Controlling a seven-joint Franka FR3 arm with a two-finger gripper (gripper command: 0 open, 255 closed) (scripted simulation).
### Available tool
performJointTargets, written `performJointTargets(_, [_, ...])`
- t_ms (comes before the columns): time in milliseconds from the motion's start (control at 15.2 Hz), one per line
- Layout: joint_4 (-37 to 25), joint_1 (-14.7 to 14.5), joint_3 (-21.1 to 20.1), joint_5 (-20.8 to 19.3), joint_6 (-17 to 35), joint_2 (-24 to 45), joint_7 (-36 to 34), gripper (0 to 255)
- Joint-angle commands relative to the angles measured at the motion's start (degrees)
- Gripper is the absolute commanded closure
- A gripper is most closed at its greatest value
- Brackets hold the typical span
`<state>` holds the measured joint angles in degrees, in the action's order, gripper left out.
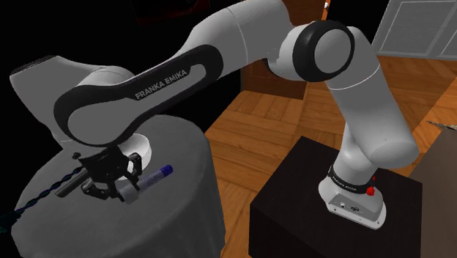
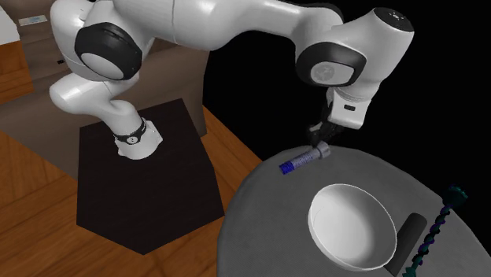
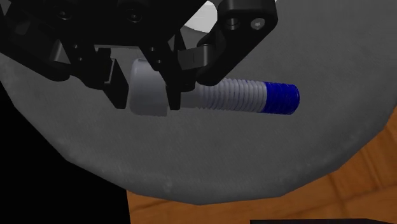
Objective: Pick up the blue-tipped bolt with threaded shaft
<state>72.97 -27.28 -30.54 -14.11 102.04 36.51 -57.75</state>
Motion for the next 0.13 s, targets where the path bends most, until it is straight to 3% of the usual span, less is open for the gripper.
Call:
performJointTargets(0, [-0.45,0.0,-0.08,0.12,-0.7,-0.27,0.07,255])
performJointTargets(66, [-0.46,0.0,-0.08,0.12,-0.71,-0.26,0.07,255])
